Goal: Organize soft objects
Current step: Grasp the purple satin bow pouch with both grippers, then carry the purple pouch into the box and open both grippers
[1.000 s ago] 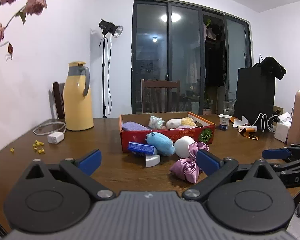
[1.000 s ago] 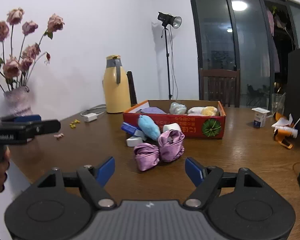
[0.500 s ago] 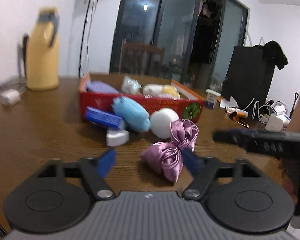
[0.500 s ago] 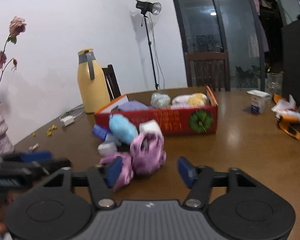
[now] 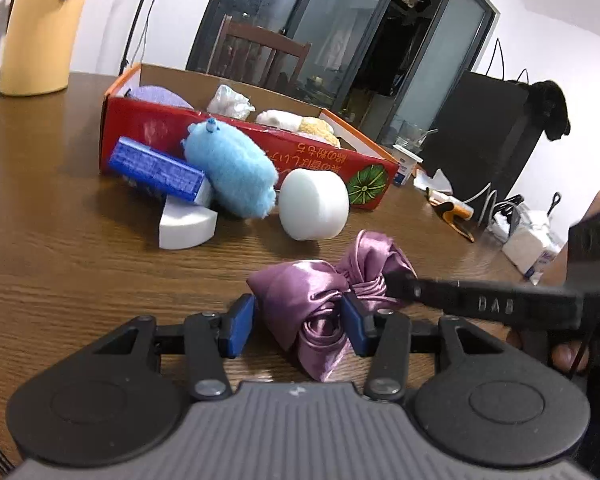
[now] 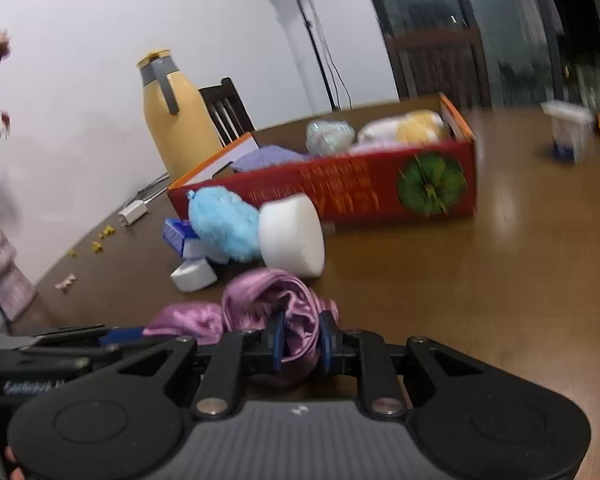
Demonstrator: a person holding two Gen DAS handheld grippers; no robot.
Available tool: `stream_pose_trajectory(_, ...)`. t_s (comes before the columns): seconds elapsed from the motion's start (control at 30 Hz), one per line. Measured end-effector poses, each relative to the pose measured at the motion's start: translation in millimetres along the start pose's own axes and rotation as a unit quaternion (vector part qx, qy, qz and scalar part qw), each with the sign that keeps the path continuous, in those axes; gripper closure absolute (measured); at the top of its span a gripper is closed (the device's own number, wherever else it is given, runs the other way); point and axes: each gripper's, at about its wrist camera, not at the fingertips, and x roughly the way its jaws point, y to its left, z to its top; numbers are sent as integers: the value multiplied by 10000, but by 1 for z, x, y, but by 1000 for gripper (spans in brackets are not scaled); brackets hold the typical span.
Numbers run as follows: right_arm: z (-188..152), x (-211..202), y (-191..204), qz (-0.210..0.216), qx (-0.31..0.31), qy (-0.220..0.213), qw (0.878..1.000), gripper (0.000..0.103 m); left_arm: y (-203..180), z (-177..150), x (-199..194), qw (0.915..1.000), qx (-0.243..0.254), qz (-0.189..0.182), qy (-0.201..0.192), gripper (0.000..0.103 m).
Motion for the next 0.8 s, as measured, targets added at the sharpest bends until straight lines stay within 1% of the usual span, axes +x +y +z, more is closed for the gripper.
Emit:
stream_pose_trajectory(0.07, -4, 1, 1, -7, -55, -13, 10000, 82, 1, 2, 3, 9999, -8, -107, -5, 63)
stream_pose_trajectory(0.13, -2, 5, 2, -5, -87, -29, 10000, 83, 0, 5, 6, 9999, -23, -107, -2, 71)
stream_pose_trajectory(0.23, 0, 11, 2, 53, -38, -48, 10000, 84, -2, 4, 3, 10000, -21, -91, -34, 75)
stream_pose_trajectory(0.3, -2, 10, 5, 85, -28, -13, 10000, 93, -6, 1, -1, 10000, 31, -44, -46, 76)
stream_pose_trajectory(0.4, -9, -1, 13, 67, -99, -51, 9999, 94, -15, -4, -12, 9999, 125, -9, -41, 76)
stream_pose_trajectory(0.5, -19, -22, 22, 107, -126, -117, 9998, 94, -20, -10, -30, 9998, 122, -112, -75, 77)
stream_pose_trajectory(0.57, -23, -40, 28, 135, -140, -246, 9995, 95, -25, -10, -42, 9996, 118, -213, -161, 77)
stream_pose_trajectory(0.67, -21, -63, 38, 148, -207, -513, 9984, 95, -30, -2, -53, 9989, 95, -347, -299, 77)
stream_pose_trajectory(0.73, -14, -73, 41, 204, -229, -683, 9972, 95, -31, 10, -58, 9984, 80, -415, -388, 77)
stream_pose_trajectory(0.8, -1, -77, 43, 273, -293, -804, 9960, 95, -31, 28, -60, 9975, 202, -459, -499, 77)
